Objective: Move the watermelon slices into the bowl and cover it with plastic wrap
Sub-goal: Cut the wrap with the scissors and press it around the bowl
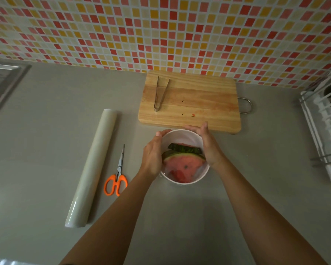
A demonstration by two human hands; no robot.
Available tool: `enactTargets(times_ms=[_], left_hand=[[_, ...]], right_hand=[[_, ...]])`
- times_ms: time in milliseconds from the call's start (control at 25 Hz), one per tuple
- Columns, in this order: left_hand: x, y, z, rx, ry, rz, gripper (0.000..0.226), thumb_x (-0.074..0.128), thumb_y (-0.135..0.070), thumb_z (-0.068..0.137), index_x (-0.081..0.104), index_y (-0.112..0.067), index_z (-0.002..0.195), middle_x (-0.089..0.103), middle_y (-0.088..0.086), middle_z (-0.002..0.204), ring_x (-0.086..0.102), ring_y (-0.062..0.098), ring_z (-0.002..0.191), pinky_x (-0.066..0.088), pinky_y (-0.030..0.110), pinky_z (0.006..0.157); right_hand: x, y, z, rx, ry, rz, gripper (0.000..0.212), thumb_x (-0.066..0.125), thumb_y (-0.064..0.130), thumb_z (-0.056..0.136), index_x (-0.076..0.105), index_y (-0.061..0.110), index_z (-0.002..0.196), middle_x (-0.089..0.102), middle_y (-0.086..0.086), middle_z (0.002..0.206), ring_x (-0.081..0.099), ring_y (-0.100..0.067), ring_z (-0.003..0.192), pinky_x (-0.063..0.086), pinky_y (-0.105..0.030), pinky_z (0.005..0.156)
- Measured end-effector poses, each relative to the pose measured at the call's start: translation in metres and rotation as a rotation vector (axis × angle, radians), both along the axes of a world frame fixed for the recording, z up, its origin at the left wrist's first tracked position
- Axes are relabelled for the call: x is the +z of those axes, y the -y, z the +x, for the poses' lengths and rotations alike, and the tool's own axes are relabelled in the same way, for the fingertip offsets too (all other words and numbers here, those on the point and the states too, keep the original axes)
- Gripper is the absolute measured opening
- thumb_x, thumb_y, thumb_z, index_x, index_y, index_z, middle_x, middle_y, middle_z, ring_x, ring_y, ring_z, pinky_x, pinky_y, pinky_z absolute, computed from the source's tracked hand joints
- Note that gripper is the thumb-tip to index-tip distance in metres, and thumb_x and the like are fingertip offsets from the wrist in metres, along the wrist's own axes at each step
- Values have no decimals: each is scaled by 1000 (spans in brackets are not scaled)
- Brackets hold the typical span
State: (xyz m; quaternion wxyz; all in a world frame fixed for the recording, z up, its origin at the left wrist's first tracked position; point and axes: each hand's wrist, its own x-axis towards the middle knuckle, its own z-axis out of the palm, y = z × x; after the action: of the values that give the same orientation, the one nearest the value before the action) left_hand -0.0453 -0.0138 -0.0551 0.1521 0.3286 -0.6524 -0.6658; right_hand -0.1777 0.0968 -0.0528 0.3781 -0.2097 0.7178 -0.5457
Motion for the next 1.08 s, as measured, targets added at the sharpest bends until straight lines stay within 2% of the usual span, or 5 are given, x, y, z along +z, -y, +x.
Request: enactTargets(times_ms=[240, 400, 720, 920, 1080], left_hand=[[1, 0, -1, 2, 82, -27, 56, 17, -58, 95, 64, -32, 111, 68, 6, 104, 64, 20, 101, 55, 36, 83], [10, -3, 0, 36, 167, -84, 57, 14, -54, 98, 64, -28, 100, 66, 3, 97, 62, 20, 96, 51, 36, 83], [0, -51, 23, 302, -142, 207, 55, 19, -48, 98, 32, -25, 147, 38, 0, 150, 42, 10, 132, 42, 21, 102], [3, -52, 14, 350, -52, 164, 50, 15, -42, 102, 41, -22, 140, 51, 7, 136, 50, 19, 125, 43, 42, 105], [9, -55, 34, 405, 130, -48, 69, 11, -61, 91, 31, -23, 146, 31, -1, 154, 23, 16, 143, 19, 41, 118]], right_hand=[[4, 7, -6, -14, 5, 237, 122, 8, 100, 51, 31, 25, 144, 28, -2, 154, 26, -19, 140, 20, -49, 115], [12, 4, 4, -71, -225, 319, 129, -2, 95, 55, 40, 1, 132, 45, -23, 138, 45, -37, 124, 34, -48, 103], [3, -16, 30, -281, 107, -243, 100, 23, 98, 50, 53, 33, 121, 52, 8, 133, 50, -6, 121, 40, -25, 100], [-3, -9, 34, -409, 158, -99, 81, 5, 78, 77, 65, 30, 102, 68, -11, 110, 64, -23, 104, 52, -35, 84], [9, -21, 25, -312, -98, 193, 110, 0, 89, 59, 45, 26, 137, 49, -5, 141, 47, -21, 127, 32, -33, 107]])
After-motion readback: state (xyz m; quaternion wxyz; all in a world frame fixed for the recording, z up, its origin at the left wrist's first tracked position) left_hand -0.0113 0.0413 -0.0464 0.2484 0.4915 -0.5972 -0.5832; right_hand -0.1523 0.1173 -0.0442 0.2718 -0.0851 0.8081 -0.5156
